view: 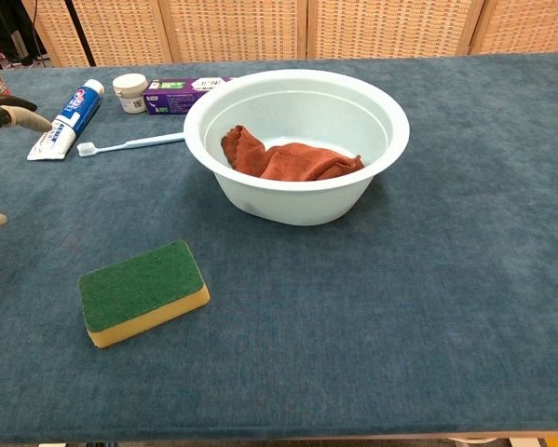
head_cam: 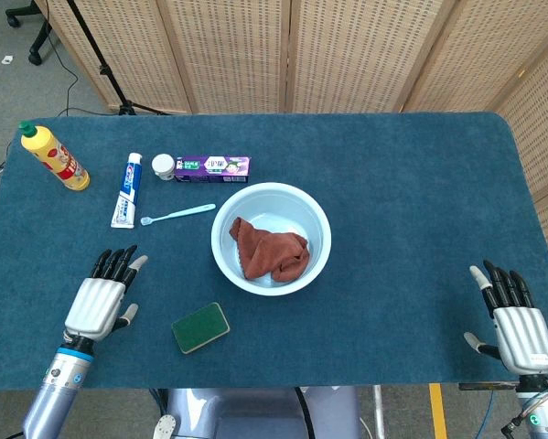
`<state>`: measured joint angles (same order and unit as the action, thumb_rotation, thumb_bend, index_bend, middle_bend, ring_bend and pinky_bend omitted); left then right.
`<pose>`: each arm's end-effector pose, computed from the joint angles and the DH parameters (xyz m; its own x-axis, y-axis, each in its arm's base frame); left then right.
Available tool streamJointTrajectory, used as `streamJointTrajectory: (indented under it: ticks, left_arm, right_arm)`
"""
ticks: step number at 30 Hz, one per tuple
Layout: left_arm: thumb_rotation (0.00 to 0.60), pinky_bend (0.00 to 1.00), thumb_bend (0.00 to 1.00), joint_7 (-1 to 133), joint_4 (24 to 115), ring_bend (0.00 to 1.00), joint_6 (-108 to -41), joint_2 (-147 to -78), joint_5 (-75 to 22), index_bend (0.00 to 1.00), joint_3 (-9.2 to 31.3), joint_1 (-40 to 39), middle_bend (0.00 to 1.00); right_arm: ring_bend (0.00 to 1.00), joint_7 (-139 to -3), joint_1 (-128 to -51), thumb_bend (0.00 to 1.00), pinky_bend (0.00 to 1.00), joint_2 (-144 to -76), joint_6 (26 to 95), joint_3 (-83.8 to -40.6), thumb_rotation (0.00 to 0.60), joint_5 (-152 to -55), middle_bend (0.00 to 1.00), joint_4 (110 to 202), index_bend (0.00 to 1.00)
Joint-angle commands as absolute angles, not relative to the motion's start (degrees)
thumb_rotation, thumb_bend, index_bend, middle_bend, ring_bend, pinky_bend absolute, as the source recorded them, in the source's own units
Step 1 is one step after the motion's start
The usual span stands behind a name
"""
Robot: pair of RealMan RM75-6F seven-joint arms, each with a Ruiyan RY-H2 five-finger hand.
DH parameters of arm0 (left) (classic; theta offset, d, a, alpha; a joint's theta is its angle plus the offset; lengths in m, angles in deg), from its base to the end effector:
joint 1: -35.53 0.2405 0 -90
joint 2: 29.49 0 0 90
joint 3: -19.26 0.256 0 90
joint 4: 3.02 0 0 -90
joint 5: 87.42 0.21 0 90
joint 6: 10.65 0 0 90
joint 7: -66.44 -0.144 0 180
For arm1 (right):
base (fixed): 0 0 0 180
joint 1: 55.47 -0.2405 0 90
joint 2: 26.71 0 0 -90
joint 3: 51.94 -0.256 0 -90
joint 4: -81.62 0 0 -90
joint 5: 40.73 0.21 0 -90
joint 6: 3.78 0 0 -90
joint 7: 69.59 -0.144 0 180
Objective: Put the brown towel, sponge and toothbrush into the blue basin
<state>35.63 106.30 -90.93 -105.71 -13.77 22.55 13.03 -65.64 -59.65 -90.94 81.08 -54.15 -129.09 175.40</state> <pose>-0.2003 0.2156 0.0572 0.4640 0.1728 0.8688 0.8797 -0.2049 -0.4291 -0.3034 -0.1744 0.1518 0.4374 -0.0210 0.8990 -0.8988 -0.0432 0.4363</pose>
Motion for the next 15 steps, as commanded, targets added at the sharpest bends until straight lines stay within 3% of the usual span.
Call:
streamJointTrajectory:
  ticks: [1,15]
  left_arm:
    - [0.6,0.0,0.32,35.17,107.58,0.0,-89.75,-106.79,-14.01,0.12,22.65,13.03,0.0]
    - [0.6,0.0,0.28,28.92,111.1,0.0,-86.11,-114.15,-16.77,0.11,22.79,12.79,0.0]
  right_arm:
    - [0.0,-65.72,-59.69,0.1,0.0,-90.87,80.94,-54.1,0.6,-129.06,0.0,175.46,0.01]
    - [0.0,-66.38,-59.66,0.1,0.0,-90.66,81.17,-54.08,0.6,-129.39,0.0,175.45,0.01]
